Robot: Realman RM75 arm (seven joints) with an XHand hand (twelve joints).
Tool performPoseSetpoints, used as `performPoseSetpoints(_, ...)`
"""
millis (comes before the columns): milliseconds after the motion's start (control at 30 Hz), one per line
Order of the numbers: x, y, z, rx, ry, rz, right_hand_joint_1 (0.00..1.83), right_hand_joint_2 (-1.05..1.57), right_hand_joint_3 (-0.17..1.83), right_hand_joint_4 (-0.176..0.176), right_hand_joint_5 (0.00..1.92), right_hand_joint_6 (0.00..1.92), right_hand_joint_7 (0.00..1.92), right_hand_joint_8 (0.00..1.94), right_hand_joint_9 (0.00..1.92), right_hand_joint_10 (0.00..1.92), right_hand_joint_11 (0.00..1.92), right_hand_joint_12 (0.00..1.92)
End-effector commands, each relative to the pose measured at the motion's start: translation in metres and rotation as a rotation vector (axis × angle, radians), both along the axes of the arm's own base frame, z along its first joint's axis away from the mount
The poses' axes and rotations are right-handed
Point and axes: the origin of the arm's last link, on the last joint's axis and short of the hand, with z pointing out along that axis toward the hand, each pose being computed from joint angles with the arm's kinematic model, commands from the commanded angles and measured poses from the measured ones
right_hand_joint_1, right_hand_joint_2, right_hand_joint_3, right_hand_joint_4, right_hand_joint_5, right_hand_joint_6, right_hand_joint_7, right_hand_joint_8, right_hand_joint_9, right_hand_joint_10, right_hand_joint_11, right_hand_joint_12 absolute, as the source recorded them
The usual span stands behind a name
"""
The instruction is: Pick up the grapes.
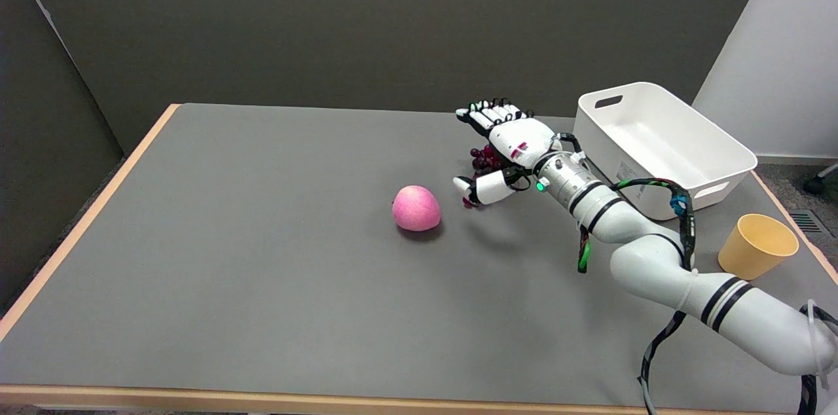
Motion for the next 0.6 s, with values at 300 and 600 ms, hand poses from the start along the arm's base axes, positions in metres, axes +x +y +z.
performPoseSetpoints(300,-0.008,0.036,0.059,-0.126,0.089,-0.054,0.69,0.57,0.97,0.022,0.04,0.33,0.05,0.18,0.0,0.22,0.0,0.56)
performPoseSetpoints(600,-0.02,0.032,0.07,-0.147,0.103,-0.101,0.88,0.53,0.97,0.023,0.05,0.33,0.08,0.1,0.03,0.14,0.0,0.5)
